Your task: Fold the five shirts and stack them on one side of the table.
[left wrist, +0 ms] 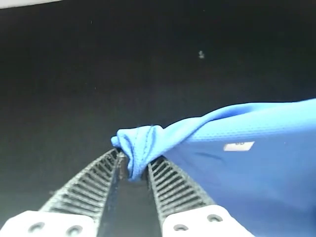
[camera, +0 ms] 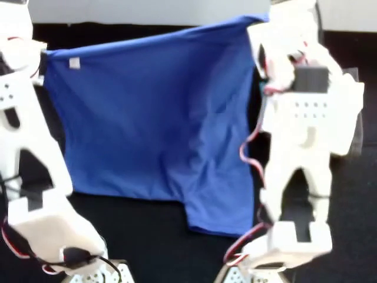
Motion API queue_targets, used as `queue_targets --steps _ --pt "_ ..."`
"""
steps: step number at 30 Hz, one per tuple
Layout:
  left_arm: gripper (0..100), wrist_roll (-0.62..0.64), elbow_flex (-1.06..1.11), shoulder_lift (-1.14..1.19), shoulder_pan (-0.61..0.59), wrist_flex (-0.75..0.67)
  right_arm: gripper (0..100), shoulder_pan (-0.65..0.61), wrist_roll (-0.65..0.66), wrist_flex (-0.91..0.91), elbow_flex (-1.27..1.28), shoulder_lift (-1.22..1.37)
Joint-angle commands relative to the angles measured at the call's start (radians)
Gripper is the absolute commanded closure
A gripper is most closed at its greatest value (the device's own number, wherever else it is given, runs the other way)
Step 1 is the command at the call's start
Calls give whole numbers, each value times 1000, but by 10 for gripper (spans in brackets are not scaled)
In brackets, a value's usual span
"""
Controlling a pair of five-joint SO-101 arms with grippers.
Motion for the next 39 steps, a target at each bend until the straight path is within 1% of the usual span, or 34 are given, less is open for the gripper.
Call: queue_targets --steps 1,5,9,12,19,22,25,28,31,36,39 --pt "992 -20 -150 124 -8 -21 993 -8 -5 31 -96 79" --pt "992 -23 -196 268 4 -21 993 -35 -5 111 -110 170" --pt "992 -71 -196 380 10 -15 993 -48 -5 199 -108 255" --pt "992 -74 -196 424 10 46 993 -48 -5 289 -116 295" --pt "992 -206 -189 414 47 276 993 -47 -5 518 -148 269" --pt "992 -219 -134 378 38 284 993 -48 -5 602 -148 219" --pt "992 -256 -1 312 35 284 993 -54 -5 676 -120 162" --pt "992 -298 193 205 35 284 993 -58 -5 679 7 82" --pt "991 -334 383 91 35 284 993 -73 -5 657 213 -28" --pt "991 -387 610 -38 35 275 993 -77 0 515 662 -312" --pt "991 -417 714 -85 10 221 993 -77 3 440 912 -496"
